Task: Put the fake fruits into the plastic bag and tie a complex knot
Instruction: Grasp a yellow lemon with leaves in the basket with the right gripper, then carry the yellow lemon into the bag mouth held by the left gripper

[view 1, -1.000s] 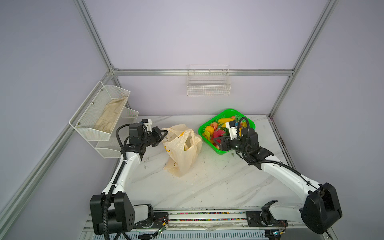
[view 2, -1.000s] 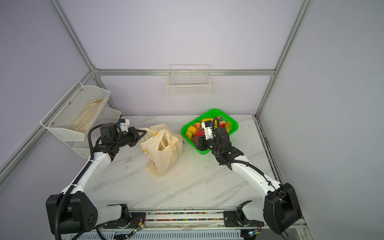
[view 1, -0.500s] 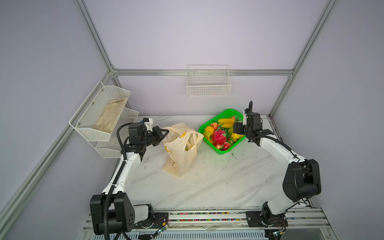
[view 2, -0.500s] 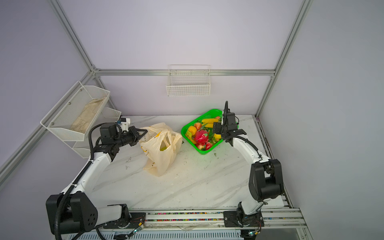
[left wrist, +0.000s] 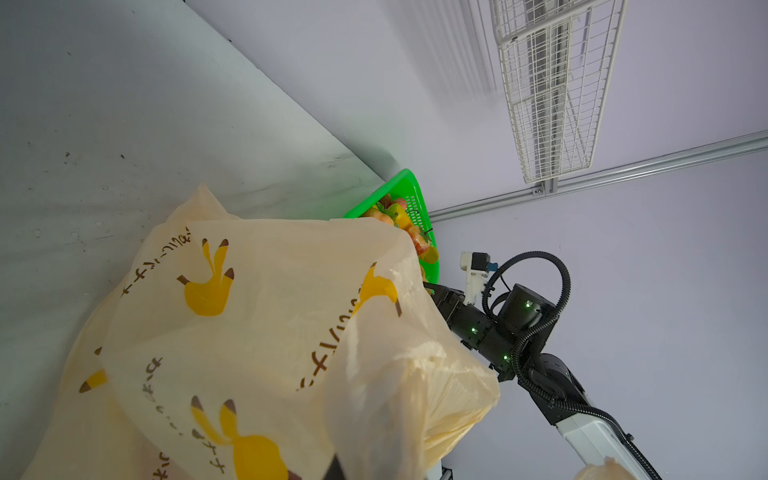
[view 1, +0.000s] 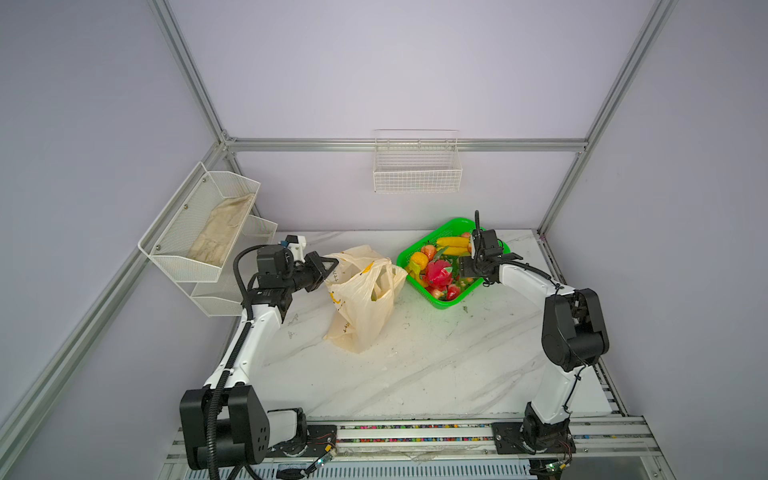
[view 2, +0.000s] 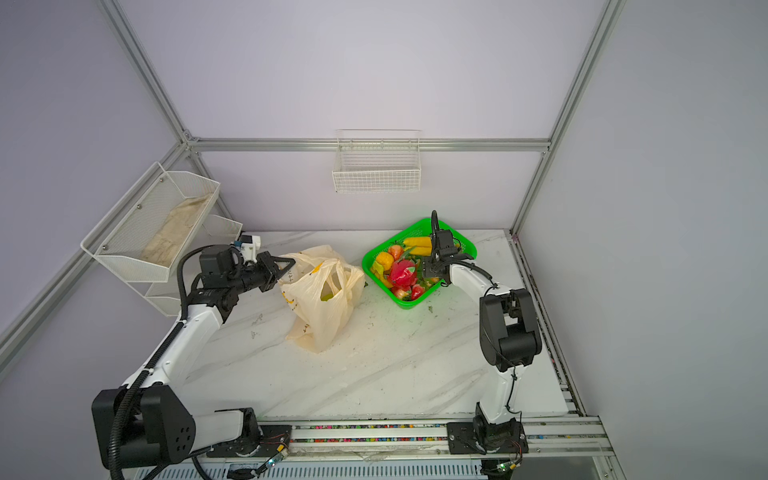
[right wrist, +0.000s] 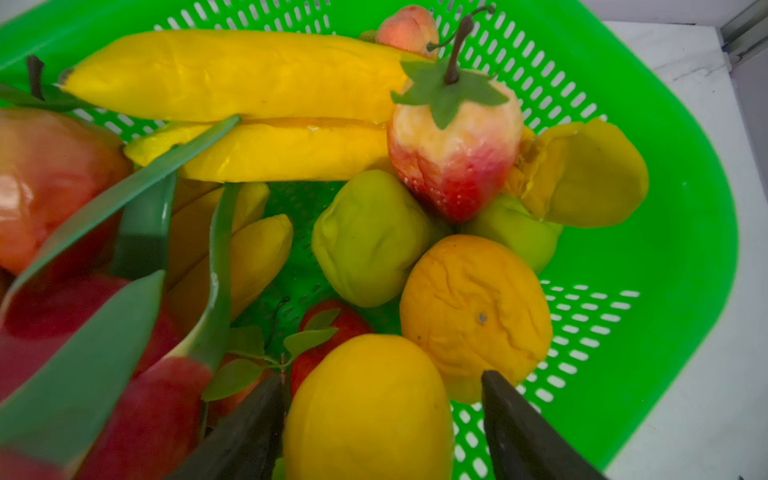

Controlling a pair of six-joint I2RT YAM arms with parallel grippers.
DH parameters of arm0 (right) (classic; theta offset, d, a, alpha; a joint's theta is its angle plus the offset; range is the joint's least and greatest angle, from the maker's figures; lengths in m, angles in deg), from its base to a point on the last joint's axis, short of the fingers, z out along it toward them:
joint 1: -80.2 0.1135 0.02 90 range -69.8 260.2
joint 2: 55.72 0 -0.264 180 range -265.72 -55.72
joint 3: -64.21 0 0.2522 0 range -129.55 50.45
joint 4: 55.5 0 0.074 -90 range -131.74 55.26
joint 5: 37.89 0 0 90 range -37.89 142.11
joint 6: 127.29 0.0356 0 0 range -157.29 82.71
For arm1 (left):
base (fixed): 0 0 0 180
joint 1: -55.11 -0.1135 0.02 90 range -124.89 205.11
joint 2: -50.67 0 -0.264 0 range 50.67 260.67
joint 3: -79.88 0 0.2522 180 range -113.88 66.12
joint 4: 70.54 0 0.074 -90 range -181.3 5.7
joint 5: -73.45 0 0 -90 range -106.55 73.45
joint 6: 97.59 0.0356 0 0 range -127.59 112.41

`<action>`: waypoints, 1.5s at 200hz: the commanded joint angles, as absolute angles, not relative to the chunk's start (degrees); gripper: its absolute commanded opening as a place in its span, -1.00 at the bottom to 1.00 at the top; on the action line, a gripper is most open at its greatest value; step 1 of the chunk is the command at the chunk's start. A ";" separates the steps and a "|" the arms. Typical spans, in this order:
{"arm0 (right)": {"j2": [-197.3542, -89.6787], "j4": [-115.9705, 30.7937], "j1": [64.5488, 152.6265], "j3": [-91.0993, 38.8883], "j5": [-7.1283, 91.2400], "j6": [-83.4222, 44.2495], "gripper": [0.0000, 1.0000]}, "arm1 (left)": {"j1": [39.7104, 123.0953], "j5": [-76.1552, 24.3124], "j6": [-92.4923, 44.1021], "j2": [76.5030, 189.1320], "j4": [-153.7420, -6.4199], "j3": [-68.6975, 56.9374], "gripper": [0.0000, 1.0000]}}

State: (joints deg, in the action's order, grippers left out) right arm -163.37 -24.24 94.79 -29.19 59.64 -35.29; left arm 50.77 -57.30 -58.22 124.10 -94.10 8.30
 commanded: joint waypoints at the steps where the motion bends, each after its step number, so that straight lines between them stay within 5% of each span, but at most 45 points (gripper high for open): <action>1: -164.65 -23.19 95.13 -31.00 60.69 -36.38 0.41 | 50.76 -58.60 -59.18 122.93 -91.18 10.31 -1.00; 49: -163.07 -23.96 95.10 -30.84 58.95 -36.04 0.02 | 50.75 -58.65 -59.27 123.11 -91.16 10.40 -1.00; 132: -138.56 -33.24 95.29 -19.32 46.50 -31.99 -0.36 | 50.99 -59.21 -59.71 123.41 -90.66 10.49 -1.00; 194: -128.40 -37.50 107.47 -17.51 42.08 -30.69 -0.42 | 51.68 -60.83 -59.97 124.33 -90.01 10.22 -1.00; 236: -133.79 -37.36 117.34 -22.81 50.85 -33.50 -0.45 | 52.20 -62.54 -60.63 124.94 -88.96 10.22 -1.00; 300: -138.29 -39.93 127.08 -26.63 48.32 -37.06 -0.47 | 52.91 -62.68 -60.59 125.08 -88.78 10.22 -1.00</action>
State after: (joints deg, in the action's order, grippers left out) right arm -138.00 -37.25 124.34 -24.47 48.64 -34.32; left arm 52.63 -61.35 -59.86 125.15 -91.17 8.30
